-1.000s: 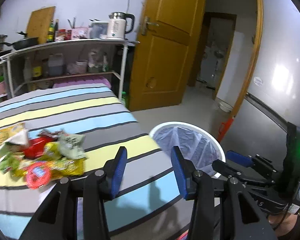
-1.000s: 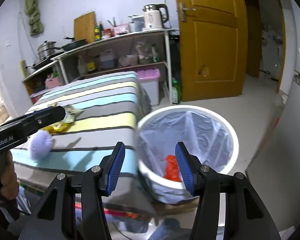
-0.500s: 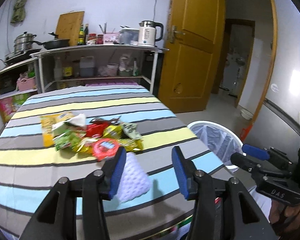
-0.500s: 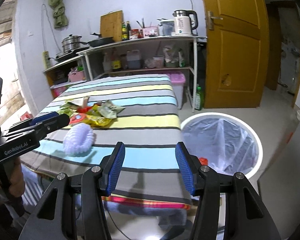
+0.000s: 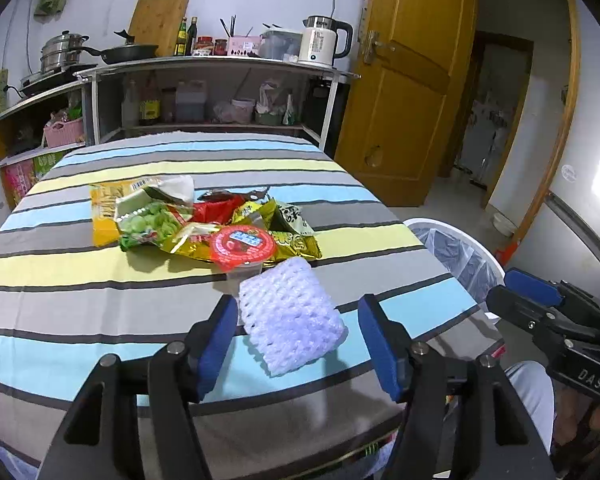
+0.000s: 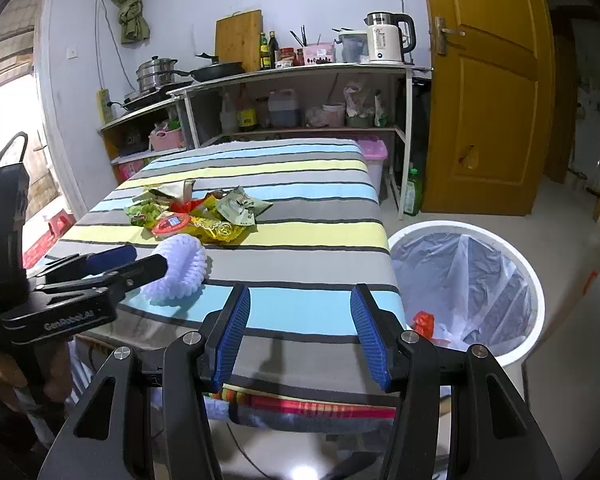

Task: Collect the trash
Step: 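Return the left tool to the table and grasp the white foam net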

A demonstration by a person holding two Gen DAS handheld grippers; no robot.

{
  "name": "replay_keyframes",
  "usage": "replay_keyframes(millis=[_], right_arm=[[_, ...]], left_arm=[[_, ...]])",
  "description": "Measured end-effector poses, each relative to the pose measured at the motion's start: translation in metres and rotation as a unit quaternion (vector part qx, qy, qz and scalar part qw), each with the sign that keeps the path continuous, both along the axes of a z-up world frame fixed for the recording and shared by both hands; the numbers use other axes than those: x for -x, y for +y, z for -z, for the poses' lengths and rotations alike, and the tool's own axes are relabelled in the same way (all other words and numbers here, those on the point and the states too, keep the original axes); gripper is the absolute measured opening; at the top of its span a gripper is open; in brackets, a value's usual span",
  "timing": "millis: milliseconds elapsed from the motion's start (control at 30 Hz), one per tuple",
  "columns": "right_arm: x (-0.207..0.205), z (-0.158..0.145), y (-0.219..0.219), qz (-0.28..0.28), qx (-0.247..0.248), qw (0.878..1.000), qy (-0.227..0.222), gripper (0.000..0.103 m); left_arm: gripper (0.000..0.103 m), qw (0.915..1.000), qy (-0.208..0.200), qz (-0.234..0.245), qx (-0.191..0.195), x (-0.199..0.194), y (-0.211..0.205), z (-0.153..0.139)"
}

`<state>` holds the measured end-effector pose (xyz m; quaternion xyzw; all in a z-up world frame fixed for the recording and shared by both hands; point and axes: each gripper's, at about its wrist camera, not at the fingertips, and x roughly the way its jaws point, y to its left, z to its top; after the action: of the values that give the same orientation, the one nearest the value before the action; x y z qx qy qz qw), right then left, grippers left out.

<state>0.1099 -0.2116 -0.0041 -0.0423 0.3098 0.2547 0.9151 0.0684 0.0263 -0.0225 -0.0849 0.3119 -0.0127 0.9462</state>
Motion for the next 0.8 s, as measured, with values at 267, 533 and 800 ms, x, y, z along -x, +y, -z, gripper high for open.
replay_keyframes(millis=[267,533,800], right_arm=[[-0.008,0.004,0.002,-0.001,0.002,1.0,0.008,0.053],[-0.012,0.005,0.018,-0.016,0.006,1.0,0.009,0.053],[-0.012,0.003,0.059,-0.062,0.012,0.998,0.002,0.053]], left_arm=[[0.055,0.9993,0.032,-0.008,0.016,-0.018,0.002,0.017],[0.03,0.9996,0.024,-0.005,0.017,-0.002,0.011,0.009],[0.028,0.9992,0.007,-0.033,0.022,0.024,0.039,-0.004]])
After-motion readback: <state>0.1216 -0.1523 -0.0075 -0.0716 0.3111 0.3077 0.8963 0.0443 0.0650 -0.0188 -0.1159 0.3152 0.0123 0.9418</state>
